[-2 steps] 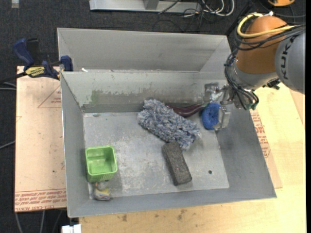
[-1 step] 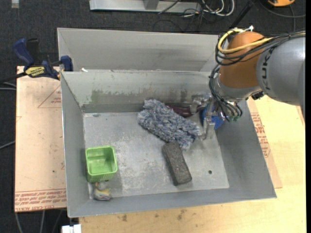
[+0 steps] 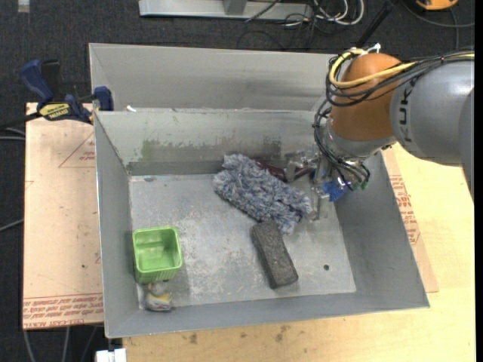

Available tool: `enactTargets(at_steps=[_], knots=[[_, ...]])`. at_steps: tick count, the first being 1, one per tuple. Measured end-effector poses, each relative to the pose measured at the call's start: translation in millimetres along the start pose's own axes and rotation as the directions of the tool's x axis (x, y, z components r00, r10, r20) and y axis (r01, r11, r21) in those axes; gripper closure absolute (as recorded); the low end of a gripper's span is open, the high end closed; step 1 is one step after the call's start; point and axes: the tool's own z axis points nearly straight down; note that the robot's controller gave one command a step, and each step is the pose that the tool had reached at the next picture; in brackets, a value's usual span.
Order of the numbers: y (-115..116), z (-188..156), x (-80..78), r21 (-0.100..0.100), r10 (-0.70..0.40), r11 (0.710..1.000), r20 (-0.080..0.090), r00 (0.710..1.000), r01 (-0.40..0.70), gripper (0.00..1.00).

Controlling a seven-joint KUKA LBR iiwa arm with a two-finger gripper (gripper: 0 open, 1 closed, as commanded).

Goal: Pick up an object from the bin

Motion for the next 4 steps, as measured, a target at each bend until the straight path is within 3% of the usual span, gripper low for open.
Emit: enactTargets(at_steps=[1,2,3,4], knots=[[27,15,5.7,0.003,-0.178,0.984,0.003,0.984,0.178,0.00],[53,29,26.5,0.001,-0.165,0.986,0.003,0.986,0.165,1.00],[53,29,26.5,0.001,-0.165,0.986,0.003,0.986,0.165,1.00],[63,-144,51.2,0.004,-0.198,0.980,0.006,0.980,0.198,1.00]])
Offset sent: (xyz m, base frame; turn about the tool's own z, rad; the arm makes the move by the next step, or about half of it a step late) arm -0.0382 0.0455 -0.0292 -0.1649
